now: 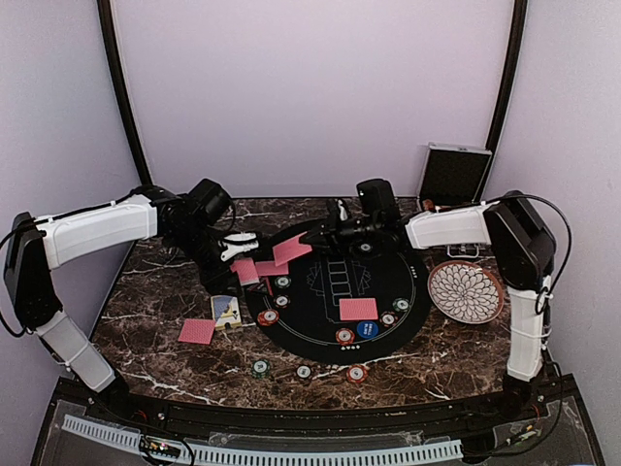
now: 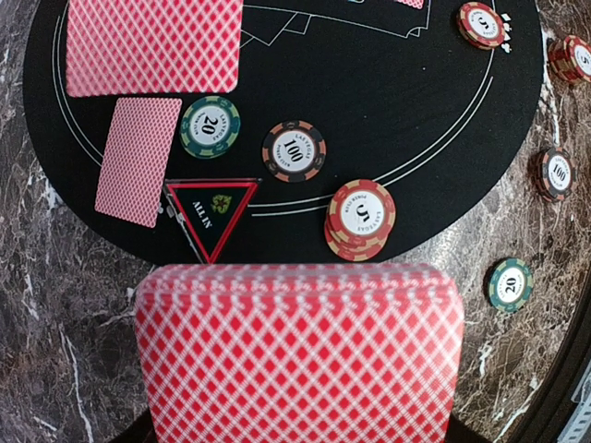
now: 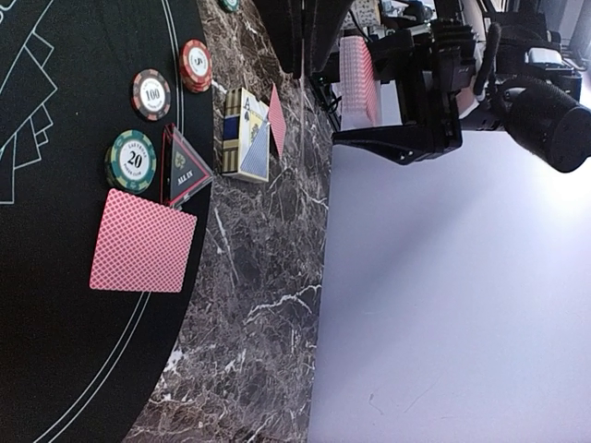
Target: Distribute texas hold em gaming equipment
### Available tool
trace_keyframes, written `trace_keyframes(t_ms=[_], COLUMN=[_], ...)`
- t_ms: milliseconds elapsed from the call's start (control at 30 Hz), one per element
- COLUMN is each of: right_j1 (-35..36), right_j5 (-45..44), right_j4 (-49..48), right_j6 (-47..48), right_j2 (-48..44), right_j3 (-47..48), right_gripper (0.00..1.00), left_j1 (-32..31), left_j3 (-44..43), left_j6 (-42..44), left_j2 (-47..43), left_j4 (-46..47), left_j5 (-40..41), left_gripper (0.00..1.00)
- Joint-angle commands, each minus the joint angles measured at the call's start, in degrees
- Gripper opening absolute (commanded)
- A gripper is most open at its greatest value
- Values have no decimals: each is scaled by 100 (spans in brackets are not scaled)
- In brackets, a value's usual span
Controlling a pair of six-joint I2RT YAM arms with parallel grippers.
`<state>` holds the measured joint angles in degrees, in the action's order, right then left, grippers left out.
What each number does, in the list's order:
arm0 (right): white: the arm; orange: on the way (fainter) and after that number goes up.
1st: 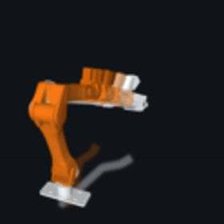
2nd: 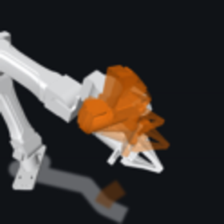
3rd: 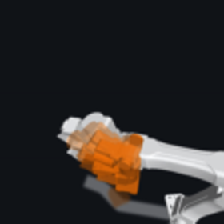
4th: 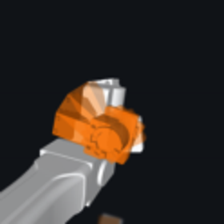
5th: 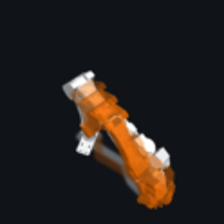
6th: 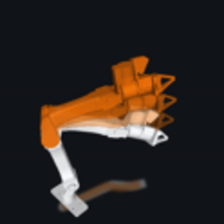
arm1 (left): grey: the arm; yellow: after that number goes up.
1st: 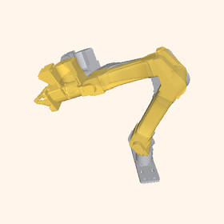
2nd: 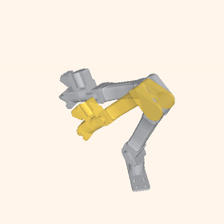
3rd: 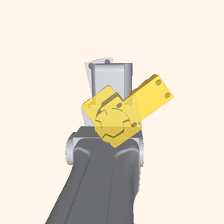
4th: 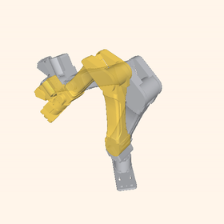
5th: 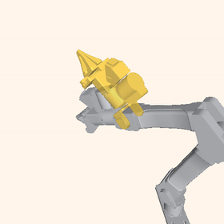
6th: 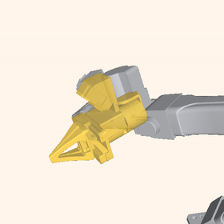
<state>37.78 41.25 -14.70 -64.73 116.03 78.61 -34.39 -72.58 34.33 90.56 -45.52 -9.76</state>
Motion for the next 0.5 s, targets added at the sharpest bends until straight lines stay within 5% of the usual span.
trace_keyframes(t_ms=[0, 467], right_j1=[1, -5], right_j5=[-86, -365], right_j4=[156, 510], right_j6=[147, 353], right_j2=[471, 1444], right_j3=[462, 1532], right_gripper=[0, 0], left_j1=[-6, -6], left_j3=[59, 42], left_j6=[72, 72], left_j2=[-292, -287], left_j4=[-45, -4], left_j5=[-18, -107], left_gripper=[0, 0])
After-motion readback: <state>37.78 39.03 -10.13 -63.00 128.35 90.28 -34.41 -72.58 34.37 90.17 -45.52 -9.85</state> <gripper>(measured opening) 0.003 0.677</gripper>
